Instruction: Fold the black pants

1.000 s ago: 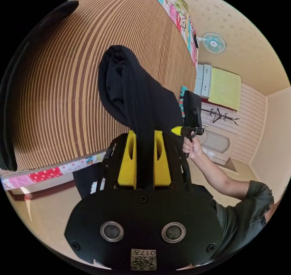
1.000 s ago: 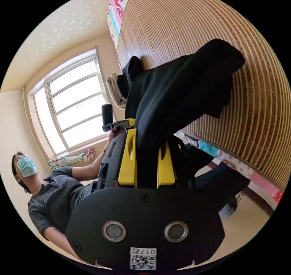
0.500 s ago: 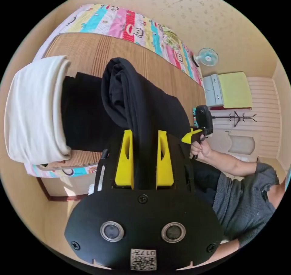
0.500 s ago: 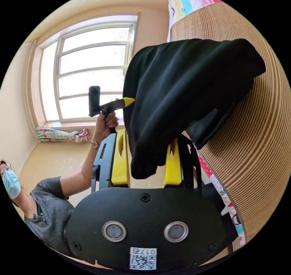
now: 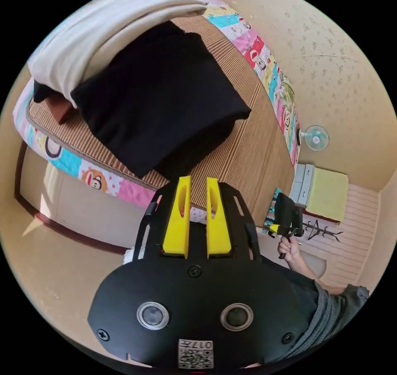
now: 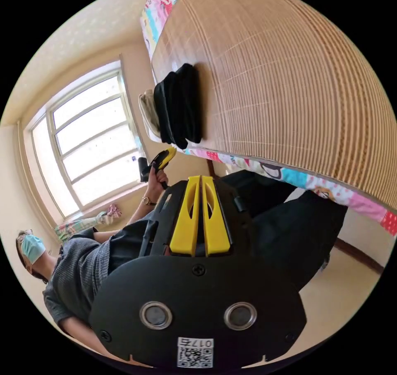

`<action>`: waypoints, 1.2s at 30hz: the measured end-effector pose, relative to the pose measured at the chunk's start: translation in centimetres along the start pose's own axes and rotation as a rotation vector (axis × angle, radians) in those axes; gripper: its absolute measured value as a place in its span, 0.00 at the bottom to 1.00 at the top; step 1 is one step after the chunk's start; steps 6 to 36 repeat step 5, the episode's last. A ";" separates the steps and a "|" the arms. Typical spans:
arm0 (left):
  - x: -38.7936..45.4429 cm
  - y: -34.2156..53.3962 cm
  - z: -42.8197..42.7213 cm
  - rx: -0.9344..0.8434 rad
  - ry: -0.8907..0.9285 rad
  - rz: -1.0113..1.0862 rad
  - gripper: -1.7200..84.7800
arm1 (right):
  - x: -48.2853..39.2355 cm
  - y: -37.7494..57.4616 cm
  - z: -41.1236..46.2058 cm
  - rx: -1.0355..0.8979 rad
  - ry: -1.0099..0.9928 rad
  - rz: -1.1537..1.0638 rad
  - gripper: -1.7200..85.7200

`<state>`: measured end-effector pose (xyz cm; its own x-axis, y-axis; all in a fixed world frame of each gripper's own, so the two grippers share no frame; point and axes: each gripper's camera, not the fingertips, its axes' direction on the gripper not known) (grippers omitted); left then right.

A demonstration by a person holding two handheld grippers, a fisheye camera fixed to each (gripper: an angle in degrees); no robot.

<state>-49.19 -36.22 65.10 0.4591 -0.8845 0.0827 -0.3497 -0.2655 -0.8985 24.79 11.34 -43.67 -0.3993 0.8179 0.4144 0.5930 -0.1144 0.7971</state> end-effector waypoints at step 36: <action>0.5 -0.4 -0.5 0.266 -0.193 -0.061 0.10 | 5.3 11.3 -12.3 0.365 0.019 0.205 0.02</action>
